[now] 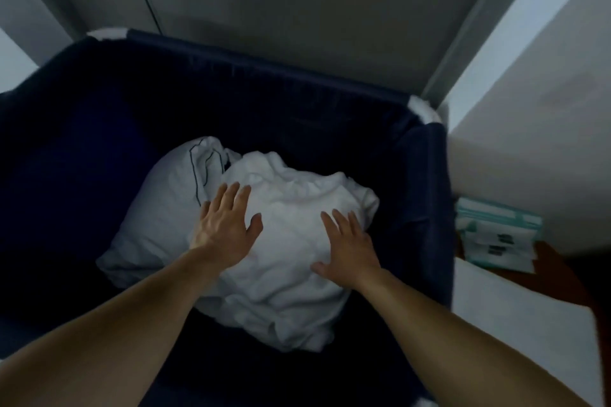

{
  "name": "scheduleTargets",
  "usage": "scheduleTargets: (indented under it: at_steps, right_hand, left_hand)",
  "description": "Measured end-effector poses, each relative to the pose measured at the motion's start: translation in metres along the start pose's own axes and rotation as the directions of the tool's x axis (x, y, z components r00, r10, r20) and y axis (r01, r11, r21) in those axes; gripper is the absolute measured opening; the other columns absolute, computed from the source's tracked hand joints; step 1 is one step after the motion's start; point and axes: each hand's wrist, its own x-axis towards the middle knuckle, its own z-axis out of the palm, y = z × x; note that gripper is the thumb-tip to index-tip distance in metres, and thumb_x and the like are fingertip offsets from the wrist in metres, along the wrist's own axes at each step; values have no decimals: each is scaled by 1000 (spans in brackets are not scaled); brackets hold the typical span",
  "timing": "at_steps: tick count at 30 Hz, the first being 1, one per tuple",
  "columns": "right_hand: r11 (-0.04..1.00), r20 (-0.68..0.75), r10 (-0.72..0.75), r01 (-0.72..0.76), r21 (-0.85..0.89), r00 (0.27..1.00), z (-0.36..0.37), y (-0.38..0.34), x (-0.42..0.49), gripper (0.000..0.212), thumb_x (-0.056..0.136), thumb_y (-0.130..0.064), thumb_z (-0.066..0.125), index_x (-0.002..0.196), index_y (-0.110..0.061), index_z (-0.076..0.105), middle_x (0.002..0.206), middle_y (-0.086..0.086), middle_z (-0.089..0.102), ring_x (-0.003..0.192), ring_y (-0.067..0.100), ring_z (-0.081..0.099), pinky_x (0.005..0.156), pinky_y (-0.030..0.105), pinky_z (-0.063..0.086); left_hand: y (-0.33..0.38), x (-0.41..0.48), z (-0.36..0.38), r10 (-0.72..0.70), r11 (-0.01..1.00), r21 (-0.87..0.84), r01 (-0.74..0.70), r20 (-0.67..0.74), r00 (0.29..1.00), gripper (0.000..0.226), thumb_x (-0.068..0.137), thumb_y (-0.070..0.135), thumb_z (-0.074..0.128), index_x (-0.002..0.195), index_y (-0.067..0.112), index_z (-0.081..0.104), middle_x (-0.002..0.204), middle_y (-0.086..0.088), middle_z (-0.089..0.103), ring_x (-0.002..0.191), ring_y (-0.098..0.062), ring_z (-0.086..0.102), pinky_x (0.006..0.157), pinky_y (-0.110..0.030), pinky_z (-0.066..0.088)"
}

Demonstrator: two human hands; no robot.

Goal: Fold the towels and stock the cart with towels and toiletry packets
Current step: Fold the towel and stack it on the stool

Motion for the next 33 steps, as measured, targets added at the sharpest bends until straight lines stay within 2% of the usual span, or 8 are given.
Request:
scheduleTargets:
  at_steps: [8,13,18,22,26,28,31,33]
  right_hand:
    - [980,218,171,-189,66,961,66,-19,87,125,77,-60,74,154,-35,-22,164,-3,-22,149,29,-25,111,72,10]
    - [965,160,248,-258,43,955,100,-12,90,86,96,-34,58,158,-29,0,147,10,29,135,29,26,108,52,31]
    - [937,32,210,-210,281,977,100,-12,85,26,100,-9,40,116,-6,60,121,14,58,115,27,52,93,30,39]
    - [884,-54,166,-125,450,985,64,-7,62,20,97,-14,57,112,-4,65,116,16,52,109,26,51,87,25,37]
    - [797,-119,153,-51,602,981,14,-6,24,18,97,-21,60,103,-5,61,114,10,52,105,24,55,93,31,43]
    - [747,-196,147,21,664,969,-19,-6,-1,7,97,-23,60,99,-17,59,104,-3,57,97,12,57,83,19,44]
    - [677,-350,163,153,720,923,-75,-8,-39,12,97,-21,59,93,-30,53,89,-17,59,80,-10,58,68,4,41]
    - [603,-450,167,270,751,877,-117,-8,-71,14,96,-18,60,96,-31,56,92,-15,64,82,-13,58,69,5,43]
  left_hand:
    - [-54,51,81,71,997,-35,-66,184,980,70,100,54,28,158,19,13,166,-5,12,153,-23,6,122,-46,11]
    - [-54,56,107,123,988,-123,-95,249,961,95,78,71,4,158,21,14,166,-2,12,153,-20,6,121,-43,8]
    - [-53,63,108,205,976,-133,-170,327,922,89,91,64,45,158,24,2,166,1,4,152,-16,-1,122,-42,9]
    - [-32,61,83,237,971,-121,-204,513,825,120,74,71,66,154,38,-18,164,10,-13,151,-15,-12,120,-49,10]
    - [3,59,44,258,966,-152,-208,537,803,136,60,71,75,150,45,-23,164,11,-16,152,-20,-13,119,-57,17]
    - [25,52,20,290,957,-175,-232,534,794,137,54,73,75,148,49,-23,163,13,-17,152,-21,-14,118,-59,19]
    - [62,39,-18,356,921,-312,-232,436,826,136,47,72,80,151,48,-5,162,16,3,151,-15,9,116,-42,30]
    - [95,26,-52,342,870,-454,-194,272,899,124,45,65,86,148,42,21,144,23,38,127,2,44,95,-17,42]
